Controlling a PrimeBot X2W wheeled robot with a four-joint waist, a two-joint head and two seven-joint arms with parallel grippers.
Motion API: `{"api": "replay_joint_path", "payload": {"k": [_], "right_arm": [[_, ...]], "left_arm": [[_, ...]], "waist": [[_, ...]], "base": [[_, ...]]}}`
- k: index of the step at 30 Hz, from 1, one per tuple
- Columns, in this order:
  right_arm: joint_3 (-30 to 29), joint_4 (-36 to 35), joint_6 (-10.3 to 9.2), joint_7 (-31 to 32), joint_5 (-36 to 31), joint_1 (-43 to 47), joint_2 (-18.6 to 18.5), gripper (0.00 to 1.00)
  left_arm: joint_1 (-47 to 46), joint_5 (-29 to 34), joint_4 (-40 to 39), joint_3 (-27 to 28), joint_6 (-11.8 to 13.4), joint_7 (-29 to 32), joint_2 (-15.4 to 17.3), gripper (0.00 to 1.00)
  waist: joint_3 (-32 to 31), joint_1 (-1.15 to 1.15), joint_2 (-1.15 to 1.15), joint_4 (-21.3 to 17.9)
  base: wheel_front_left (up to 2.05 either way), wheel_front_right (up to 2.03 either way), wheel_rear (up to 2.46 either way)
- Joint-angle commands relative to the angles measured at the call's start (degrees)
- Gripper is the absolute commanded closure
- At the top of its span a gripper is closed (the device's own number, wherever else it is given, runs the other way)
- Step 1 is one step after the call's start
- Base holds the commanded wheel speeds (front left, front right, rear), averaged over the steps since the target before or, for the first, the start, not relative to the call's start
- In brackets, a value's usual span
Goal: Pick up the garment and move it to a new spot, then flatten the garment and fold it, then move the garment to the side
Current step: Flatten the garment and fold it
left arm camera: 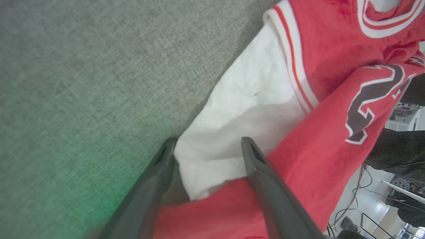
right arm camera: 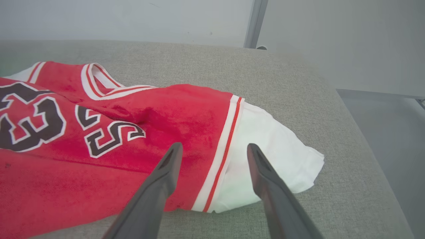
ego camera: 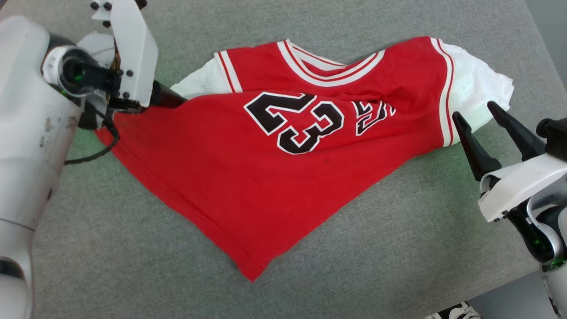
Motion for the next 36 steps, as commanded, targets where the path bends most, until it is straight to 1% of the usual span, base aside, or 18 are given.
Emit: {"api": "replay_joint_path", "payload": {"k": [1, 2, 3, 4, 5, 7, 10, 13, 17, 20, 25, 29, 32, 33, 34, 35, 36], "right_arm": [[0.17, -0.24, -0.08, 0.11, -0.14, -0.75, 0.14, 0.00], [0.27, -0.36, -0.08, 0.03, -0.13, -0.69, 0.14, 0.00], [0.48, -0.46, -0.08, -0.07, -0.20, -0.68, 0.11, 0.00], [0.53, -0.59, -0.08, -0.09, -0.28, -0.78, 0.06, 0.00], [0.47, -0.72, -0.08, -0.17, -0.31, -0.84, 0.02, 0.00], [0.15, -0.94, -0.08, -0.28, -0.38, -0.76, -0.16, 0.00], [-0.70, -1.16, -0.08, -0.23, -0.54, -0.16, -0.39, 0.00], [-1.03, -1.45, -0.08, 0.06, -0.73, 0.52, -0.24, 0.00], [-0.86, -2.01, -0.08, 0.33, -0.87, 0.91, -0.01, 0.00], [-0.86, -2.36, -0.08, 0.78, -0.95, 1.07, 0.07, 0.00], [-0.82, -3.07, -0.08, 1.42, -1.13, 1.10, 0.19, 0.00], [-0.43, -3.39, -0.08, 1.86, -0.91, 0.98, -0.02, 0.00], [-0.08, -3.63, -0.08, 2.01, -0.79, 1.11, -0.18, 0.00], [0.06, -3.67, -0.08, 2.12, -0.73, 1.19, -0.34, 0.00], [0.11, -3.68, -0.08, 2.19, -0.81, 1.27, -0.63, 0.00], [0.10, -3.69, -0.08, 2.33, -0.86, 1.34, -0.91, 0.00], [0.03, -3.71, -0.08, 2.41, -0.87, 1.36, -1.13, 0.00]], "left_arm": [[3.69, 0.46, 0.53, -1.44, -0.16, 0.13, -0.44, 0.00], [3.93, 0.64, 0.11, -1.57, -0.30, -0.41, -0.39, 0.12], [4.13, 0.89, -0.16, -1.63, -0.35, -1.17, -0.37, 0.40], [4.22, 1.01, -0.27, -1.49, -0.31, -2.07, -0.40, 0.66], [4.35, 1.08, -0.33, -1.34, -0.33, -2.87, -0.60, 1.00], [4.52, 1.15, -0.41, -1.22, -0.41, -3.77, -0.70, 1.00], [3.13, 1.66, -0.75, 0.00, -0.39, -7.28, 0.71, 1.00], [1.22, 2.57, -1.34, 1.29, -0.56, -10.91, 3.06, 1.00], [-0.43, 3.71, -1.52, 2.33, -0.75, -15.20, 5.21, 1.00], [-1.40, 5.38, -1.32, 2.87, -0.73, -18.84, 7.78, 1.00], [-2.15, 9.72, -0.55, 2.04, -0.68, -25.07, 11.06, 1.00], [-0.55, 11.76, 1.54, 0.70, -0.78, -27.89, 11.82, 1.00], [0.62, 12.80, 3.23, -0.26, -0.85, -29.84, 11.74, 1.00], [1.08, 12.94, 3.89, -0.55, -0.88, -30.43, 11.62, 0.90], [1.56, 13.12, 4.46, -0.87, -0.91, -31.02, 11.46, 0.62], [1.77, 13.24, 4.81, -1.11, -0.94, -31.64, 11.31, 0.21], [2.02, 13.20, 5.18, -1.27, -0.97, -32.36, 11.21, 0.00]], "waist": [[0.17, 0.00, 0.00, 0.13], [0.27, 0.00, 0.00, 0.19], [0.35, 0.00, 0.00, 0.27], [0.42, 0.00, 0.00, 0.36], [0.44, 0.00, 0.00, 0.52], [0.24, 0.00, 0.00, 0.99], [-0.26, 0.00, 0.00, 2.04], [-0.76, 0.00, 0.00, 3.17], [-1.29, 0.00, 0.00, 4.71], [-1.49, 0.00, 0.00, 5.59], [-1.64, 0.00, 0.00, 6.25], [-1.54, 0.00, 0.00, 6.16], [-1.51, 0.00, 0.00, 5.89], [-1.61, 0.00, 0.00, 5.82], [-1.75, 0.00, 0.00, 5.79], [-1.97, 0.00, 0.00, 5.83], [-2.24, 0.00, 0.00, 5.92]], "base": [[0.00, 0.00, 0.00], [0.00, 0.00, 0.00], [0.00, 0.00, 0.00], [0.00, 0.00, 0.00], [0.00, 0.00, 0.00], [0.00, 0.00, 0.00], [0.00, 0.00, 0.00], [0.00, 0.00, 0.00], [0.00, 0.00, 0.00], [0.00, 0.00, 0.00], [0.00, 0.00, 0.00], [0.00, 0.00, 0.00], [0.00, 0.00, 0.00], [0.00, 0.00, 0.00], [0.00, 0.00, 0.00], [0.00, 0.00, 0.00], [0.00, 0.00, 0.00]]}}
